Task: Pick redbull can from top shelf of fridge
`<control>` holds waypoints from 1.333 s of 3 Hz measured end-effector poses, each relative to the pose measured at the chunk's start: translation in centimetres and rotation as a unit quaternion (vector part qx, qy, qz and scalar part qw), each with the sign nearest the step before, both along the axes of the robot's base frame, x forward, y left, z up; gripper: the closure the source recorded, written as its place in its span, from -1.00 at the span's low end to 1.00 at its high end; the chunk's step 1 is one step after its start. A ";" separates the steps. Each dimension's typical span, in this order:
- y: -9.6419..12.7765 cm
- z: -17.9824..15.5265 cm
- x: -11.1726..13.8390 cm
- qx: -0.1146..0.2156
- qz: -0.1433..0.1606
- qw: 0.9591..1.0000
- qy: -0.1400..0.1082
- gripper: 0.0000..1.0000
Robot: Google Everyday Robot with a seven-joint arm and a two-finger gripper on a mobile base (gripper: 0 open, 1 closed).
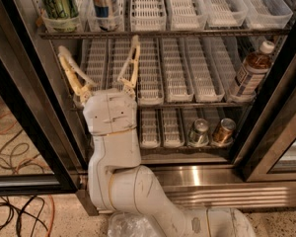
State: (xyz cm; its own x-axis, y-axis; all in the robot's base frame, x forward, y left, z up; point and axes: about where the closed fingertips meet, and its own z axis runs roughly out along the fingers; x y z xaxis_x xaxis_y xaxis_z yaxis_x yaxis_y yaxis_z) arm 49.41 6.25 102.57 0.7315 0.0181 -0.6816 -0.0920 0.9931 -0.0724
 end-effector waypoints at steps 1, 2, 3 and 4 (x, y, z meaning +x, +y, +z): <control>0.0 0.0 0.0 0.000 0.000 1.000 0.000 -0.16; 0.0 0.0 0.0 0.000 0.000 1.000 0.000 -0.20; -0.1 -0.2 0.2 -0.003 -0.002 1.000 0.010 -0.32; -0.4 0.2 0.1 -0.019 -0.006 0.999 0.031 -0.42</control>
Offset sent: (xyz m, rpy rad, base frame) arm 0.0000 0.0000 0.0000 0.0000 0.0000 0.0000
